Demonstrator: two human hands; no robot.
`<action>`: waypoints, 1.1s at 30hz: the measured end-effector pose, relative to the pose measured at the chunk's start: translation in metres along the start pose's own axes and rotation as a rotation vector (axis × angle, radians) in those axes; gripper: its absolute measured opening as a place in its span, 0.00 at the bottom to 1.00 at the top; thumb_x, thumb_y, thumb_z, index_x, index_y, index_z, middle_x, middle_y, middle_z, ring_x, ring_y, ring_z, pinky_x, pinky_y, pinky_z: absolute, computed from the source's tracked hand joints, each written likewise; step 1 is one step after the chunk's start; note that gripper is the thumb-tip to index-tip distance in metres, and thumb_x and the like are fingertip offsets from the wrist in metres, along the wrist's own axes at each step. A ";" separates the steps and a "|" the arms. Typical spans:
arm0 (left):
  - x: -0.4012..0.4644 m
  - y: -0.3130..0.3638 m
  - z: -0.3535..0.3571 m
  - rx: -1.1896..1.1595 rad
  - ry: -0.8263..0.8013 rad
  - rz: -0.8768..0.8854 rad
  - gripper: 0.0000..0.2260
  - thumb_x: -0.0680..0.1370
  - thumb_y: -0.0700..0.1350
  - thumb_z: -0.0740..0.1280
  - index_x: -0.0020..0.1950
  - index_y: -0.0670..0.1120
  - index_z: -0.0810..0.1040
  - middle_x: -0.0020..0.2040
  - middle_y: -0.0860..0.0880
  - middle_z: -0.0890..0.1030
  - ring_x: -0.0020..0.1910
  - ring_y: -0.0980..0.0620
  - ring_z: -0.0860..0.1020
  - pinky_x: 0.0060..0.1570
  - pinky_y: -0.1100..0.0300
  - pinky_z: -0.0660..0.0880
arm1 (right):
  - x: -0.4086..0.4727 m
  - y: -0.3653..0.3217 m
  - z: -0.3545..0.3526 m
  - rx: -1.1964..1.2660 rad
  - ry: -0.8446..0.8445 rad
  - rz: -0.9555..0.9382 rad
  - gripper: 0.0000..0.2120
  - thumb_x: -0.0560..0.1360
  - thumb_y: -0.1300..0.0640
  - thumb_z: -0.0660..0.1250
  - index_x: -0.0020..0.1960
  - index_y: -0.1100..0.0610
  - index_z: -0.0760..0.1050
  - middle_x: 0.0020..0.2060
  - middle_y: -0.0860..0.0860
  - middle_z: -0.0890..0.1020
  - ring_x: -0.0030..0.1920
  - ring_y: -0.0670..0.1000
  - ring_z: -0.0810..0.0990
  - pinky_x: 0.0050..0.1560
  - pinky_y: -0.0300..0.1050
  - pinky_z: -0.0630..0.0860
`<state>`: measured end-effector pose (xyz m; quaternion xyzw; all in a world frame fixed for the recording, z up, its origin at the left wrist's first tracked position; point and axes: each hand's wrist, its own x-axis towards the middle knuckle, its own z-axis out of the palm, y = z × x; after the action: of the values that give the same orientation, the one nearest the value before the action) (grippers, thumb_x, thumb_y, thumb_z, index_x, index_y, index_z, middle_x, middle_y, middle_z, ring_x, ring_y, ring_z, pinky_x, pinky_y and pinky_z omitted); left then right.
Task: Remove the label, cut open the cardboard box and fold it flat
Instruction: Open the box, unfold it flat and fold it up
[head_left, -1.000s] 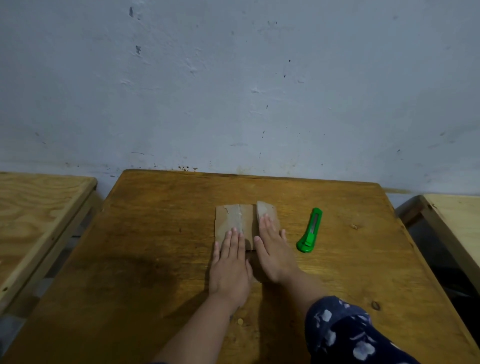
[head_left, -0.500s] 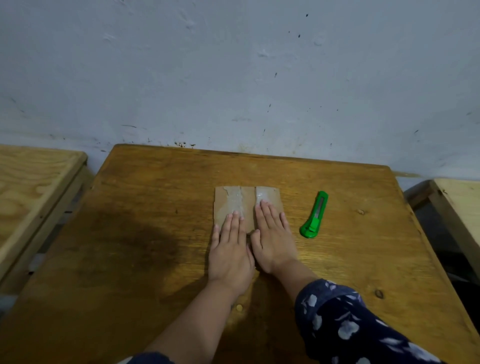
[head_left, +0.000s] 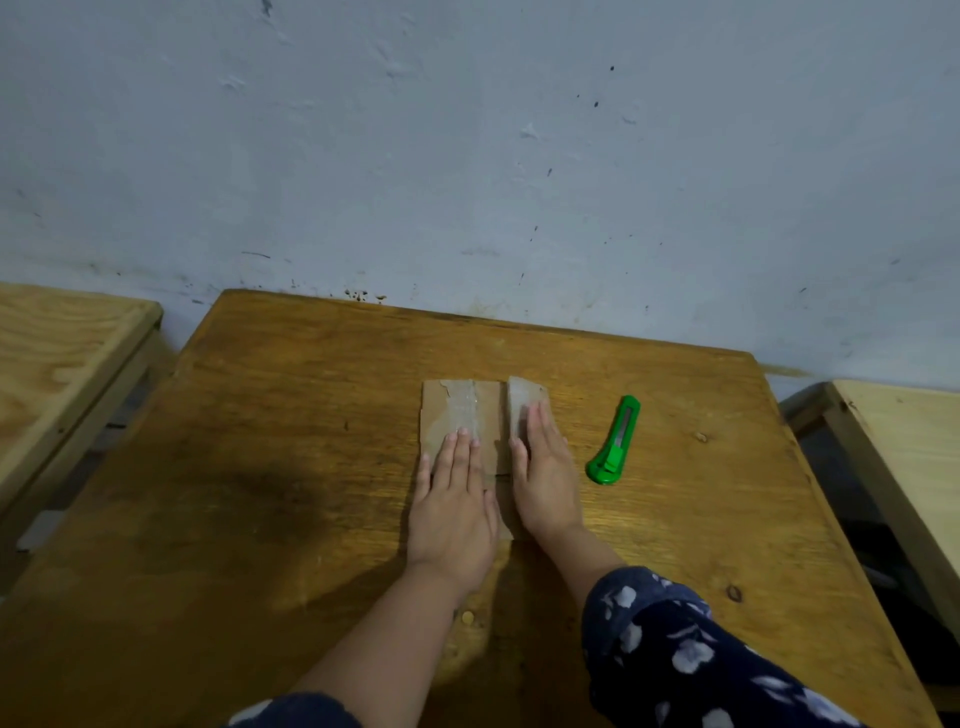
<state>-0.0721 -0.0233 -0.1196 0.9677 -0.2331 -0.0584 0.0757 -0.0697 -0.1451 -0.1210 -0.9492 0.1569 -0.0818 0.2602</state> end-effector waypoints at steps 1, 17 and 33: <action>0.000 -0.001 -0.002 -0.009 -0.002 0.003 0.32 0.74 0.52 0.27 0.77 0.43 0.38 0.79 0.45 0.38 0.77 0.49 0.37 0.76 0.49 0.39 | 0.002 0.000 -0.002 -0.088 -0.030 -0.013 0.26 0.81 0.48 0.42 0.77 0.55 0.52 0.77 0.51 0.53 0.77 0.47 0.51 0.76 0.50 0.49; 0.049 -0.018 -0.016 -0.108 -0.090 0.082 0.25 0.82 0.53 0.39 0.77 0.46 0.38 0.78 0.50 0.37 0.76 0.54 0.35 0.76 0.51 0.38 | 0.006 0.002 -0.002 -0.331 -0.190 -0.111 0.34 0.73 0.46 0.28 0.77 0.57 0.40 0.77 0.53 0.41 0.75 0.49 0.33 0.75 0.50 0.35; 0.051 -0.023 -0.001 -0.317 0.124 -0.140 0.28 0.76 0.59 0.37 0.77 0.55 0.47 0.79 0.53 0.47 0.78 0.46 0.40 0.74 0.46 0.36 | 0.006 -0.014 -0.003 -0.155 -0.142 0.301 0.23 0.79 0.40 0.38 0.73 0.33 0.46 0.77 0.58 0.43 0.76 0.57 0.35 0.70 0.63 0.30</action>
<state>-0.0172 -0.0264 -0.1267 0.9593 -0.1477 -0.0398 0.2375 -0.0614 -0.1376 -0.1107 -0.9356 0.2844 0.0378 0.2058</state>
